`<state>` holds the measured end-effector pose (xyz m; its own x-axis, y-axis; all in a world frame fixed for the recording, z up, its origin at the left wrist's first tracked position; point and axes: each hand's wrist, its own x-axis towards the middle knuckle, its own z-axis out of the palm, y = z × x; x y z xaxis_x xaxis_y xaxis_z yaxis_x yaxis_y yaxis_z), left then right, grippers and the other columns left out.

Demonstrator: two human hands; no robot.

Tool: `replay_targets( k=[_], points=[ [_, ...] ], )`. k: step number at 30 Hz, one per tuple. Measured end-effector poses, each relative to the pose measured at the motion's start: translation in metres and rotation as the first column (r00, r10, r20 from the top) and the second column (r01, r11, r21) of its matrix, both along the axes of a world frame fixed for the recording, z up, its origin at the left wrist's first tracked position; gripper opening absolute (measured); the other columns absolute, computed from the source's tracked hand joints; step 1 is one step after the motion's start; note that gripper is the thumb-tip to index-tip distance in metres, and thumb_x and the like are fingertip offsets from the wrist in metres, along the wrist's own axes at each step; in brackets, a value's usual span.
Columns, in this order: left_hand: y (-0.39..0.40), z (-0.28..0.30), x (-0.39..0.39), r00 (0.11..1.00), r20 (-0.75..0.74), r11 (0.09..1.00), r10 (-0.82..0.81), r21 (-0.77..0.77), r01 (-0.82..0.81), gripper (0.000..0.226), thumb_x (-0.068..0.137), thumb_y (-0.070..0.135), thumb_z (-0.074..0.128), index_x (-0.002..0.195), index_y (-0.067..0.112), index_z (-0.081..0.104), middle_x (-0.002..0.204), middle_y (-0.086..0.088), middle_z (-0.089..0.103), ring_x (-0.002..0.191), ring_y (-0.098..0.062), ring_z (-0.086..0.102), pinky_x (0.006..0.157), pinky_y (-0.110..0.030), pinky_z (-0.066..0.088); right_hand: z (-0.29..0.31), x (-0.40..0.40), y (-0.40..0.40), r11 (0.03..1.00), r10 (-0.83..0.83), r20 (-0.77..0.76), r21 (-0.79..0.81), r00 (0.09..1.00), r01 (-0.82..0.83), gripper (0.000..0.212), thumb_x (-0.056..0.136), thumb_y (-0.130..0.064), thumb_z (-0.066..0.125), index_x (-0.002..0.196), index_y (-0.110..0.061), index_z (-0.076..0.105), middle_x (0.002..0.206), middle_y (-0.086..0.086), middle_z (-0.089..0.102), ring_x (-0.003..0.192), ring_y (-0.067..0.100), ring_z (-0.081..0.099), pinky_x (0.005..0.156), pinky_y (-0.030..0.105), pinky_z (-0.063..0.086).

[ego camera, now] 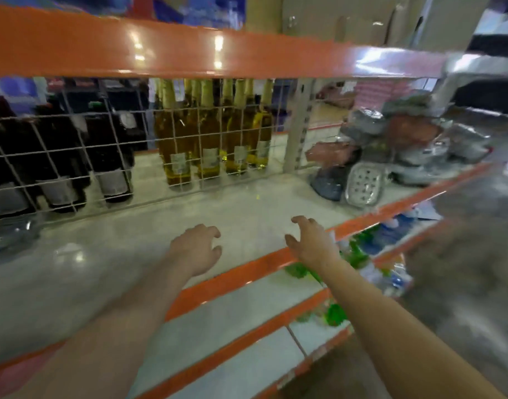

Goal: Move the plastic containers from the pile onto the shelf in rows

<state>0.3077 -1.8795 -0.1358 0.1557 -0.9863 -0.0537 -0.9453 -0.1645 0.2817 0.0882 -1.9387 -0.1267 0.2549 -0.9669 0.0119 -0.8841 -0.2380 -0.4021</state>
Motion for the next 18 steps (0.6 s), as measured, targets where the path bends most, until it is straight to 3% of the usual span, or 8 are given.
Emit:
replay_targets(
  k=[9, 13, 18],
  points=[
    [-0.076, -0.002, -0.183, 0.985, -0.012, 0.98, -0.169, -0.103, 0.167, 0.038, 0.094, 0.031, 0.05, 0.131, 0.022, 0.051, 0.129, -0.005, 0.052, 0.12, -0.024, 0.05, 0.095, -0.033, 0.042, 0.008, -0.185, -0.028, 0.979, -0.201, 0.002, -0.031, 0.98, 0.201, 0.047, 0.095, -0.027, 0.05, 0.139, -0.015, 0.039, 0.131, 0.012, 0.05, 0.116, 0.03, 0.052, 0.081, 0.032, 0.041],
    [-0.101, -0.001, -0.227, 0.981, -0.031, 0.977, -0.191, -0.106, 0.187, 0.036, 0.094, 0.029, 0.049, 0.129, 0.022, 0.053, 0.127, -0.005, 0.053, 0.116, -0.024, 0.052, 0.09, -0.034, 0.044, 0.005, -0.232, -0.04, 0.969, -0.244, -0.021, -0.027, 0.969, 0.244, 0.046, 0.096, -0.027, 0.048, 0.139, -0.012, 0.038, 0.131, 0.012, 0.05, 0.114, 0.029, 0.052, 0.076, 0.031, 0.039],
    [-0.135, 0.0, -0.255, 0.983, -0.038, 0.975, -0.18, -0.138, 0.173, 0.041, 0.095, 0.032, 0.049, 0.134, 0.019, 0.049, 0.132, -0.005, 0.05, 0.12, -0.023, 0.05, 0.095, -0.035, 0.043, 0.0, -0.258, -0.069, 0.957, -0.289, 0.018, -0.03, 0.957, 0.29, 0.038, 0.096, -0.028, 0.048, 0.13, -0.009, 0.045, 0.126, 0.011, 0.053, 0.11, 0.028, 0.054, 0.077, 0.033, 0.043]
  ],
)
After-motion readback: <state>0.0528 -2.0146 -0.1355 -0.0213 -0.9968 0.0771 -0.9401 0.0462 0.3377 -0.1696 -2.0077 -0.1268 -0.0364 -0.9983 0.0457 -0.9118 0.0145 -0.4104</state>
